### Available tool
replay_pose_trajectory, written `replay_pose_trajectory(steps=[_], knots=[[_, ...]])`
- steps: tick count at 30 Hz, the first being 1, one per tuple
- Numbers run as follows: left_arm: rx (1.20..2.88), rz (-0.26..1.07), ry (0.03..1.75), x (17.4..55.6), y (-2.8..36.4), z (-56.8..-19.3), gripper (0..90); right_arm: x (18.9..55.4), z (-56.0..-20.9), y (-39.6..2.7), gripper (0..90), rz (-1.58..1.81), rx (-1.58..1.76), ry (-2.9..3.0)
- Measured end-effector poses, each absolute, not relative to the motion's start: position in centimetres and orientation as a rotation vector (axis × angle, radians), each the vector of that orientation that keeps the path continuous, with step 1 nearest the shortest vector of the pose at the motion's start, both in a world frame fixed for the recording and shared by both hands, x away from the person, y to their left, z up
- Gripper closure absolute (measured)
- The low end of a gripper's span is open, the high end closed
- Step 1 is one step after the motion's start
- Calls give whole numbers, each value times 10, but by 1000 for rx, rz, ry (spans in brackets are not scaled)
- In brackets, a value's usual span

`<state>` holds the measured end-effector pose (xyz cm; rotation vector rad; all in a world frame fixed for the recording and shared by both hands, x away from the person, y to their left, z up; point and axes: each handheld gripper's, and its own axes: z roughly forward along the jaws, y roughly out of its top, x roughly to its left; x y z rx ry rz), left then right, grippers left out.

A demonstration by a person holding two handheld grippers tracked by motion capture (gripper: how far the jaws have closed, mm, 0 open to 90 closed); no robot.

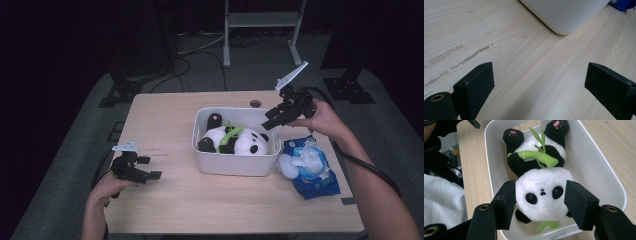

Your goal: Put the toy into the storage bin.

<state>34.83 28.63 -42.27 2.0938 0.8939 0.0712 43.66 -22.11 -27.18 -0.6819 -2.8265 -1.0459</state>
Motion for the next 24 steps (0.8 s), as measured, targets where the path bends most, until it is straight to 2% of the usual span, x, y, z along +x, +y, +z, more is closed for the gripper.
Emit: replay_pose_trajectory(steps=[24], knots=[[2104,64,891,349,285,-425,76,420,-281,-263,326,-1121,-821,-2787]])
